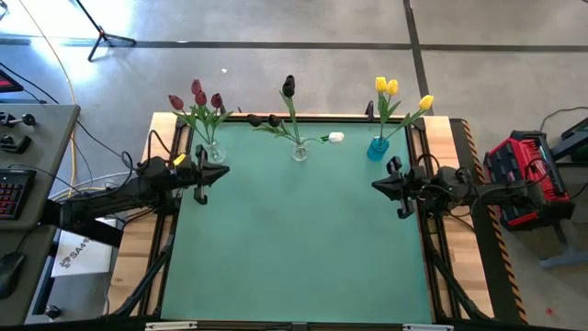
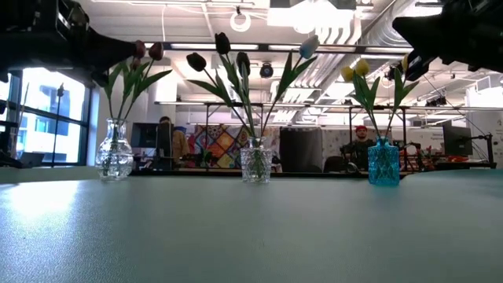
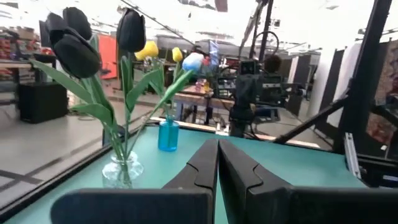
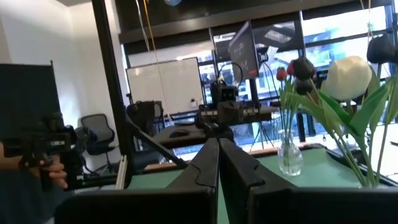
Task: Sort flowers into vase by color
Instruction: Return to Home Position
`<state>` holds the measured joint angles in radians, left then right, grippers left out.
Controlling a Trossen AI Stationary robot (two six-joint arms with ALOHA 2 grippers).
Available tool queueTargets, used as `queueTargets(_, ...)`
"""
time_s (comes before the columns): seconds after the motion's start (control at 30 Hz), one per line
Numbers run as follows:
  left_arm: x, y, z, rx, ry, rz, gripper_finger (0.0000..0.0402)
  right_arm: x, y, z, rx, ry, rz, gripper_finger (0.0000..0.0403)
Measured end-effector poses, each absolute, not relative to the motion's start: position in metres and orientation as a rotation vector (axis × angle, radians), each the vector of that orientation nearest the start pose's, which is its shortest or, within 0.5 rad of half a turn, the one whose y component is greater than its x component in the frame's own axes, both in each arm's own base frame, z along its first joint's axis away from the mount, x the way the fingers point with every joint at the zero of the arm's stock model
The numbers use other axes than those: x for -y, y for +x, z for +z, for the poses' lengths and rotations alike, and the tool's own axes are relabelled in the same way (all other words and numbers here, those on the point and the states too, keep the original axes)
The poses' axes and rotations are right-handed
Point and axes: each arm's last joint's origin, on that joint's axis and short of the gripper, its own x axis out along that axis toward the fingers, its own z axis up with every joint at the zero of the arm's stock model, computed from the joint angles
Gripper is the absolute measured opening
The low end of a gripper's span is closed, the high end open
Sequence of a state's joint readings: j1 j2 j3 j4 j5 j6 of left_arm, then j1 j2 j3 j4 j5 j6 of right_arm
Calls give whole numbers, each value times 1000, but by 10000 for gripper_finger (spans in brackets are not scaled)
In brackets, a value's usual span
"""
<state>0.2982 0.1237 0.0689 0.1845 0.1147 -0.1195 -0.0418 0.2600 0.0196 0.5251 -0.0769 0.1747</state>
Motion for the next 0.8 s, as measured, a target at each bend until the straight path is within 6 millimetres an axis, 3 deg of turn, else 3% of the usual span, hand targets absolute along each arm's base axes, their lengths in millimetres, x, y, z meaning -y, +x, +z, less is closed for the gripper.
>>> queueTargets(0.8,-16,92,184,65,-74,94,0,3,101,193,245,111,28,0)
